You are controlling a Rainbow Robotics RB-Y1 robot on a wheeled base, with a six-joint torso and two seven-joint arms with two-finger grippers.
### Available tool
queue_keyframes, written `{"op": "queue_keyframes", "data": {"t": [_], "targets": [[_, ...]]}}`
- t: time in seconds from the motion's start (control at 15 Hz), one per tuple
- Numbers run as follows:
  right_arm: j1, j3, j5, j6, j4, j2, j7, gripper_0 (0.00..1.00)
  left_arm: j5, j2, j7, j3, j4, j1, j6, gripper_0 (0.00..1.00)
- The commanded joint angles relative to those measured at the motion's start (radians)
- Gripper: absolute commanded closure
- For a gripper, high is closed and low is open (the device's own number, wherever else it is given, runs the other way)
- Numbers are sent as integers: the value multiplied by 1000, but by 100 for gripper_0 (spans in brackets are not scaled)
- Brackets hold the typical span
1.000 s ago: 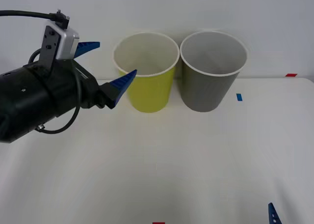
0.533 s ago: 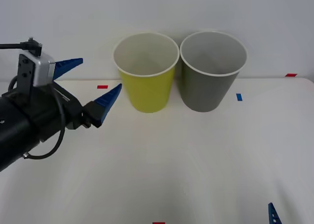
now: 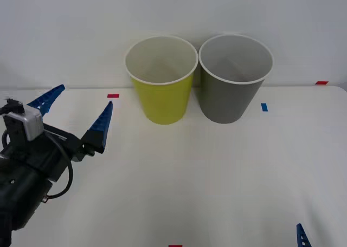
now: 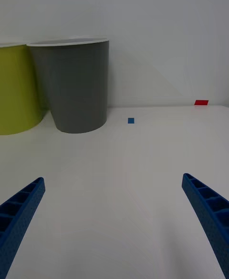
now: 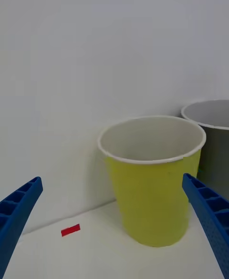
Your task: Put cans in the gray bin and PET bottles in the light green bin.
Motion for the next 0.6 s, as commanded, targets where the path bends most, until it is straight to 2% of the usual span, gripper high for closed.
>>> {"op": "queue_keyframes", "data": {"t": [0.07, 0.33, 0.6], "targets": [[0, 0, 0, 0, 0, 0, 0, 0, -21, 14, 7, -22, 21, 102, -80, 0], [0, 0, 0, 0, 0, 0, 0, 0, -29, 20, 3, -31, 31, 220, -144, 0], [0, 0, 0, 0, 0, 0, 0, 0, -59, 82, 2, -76, 100, 320, -370, 0]]}}
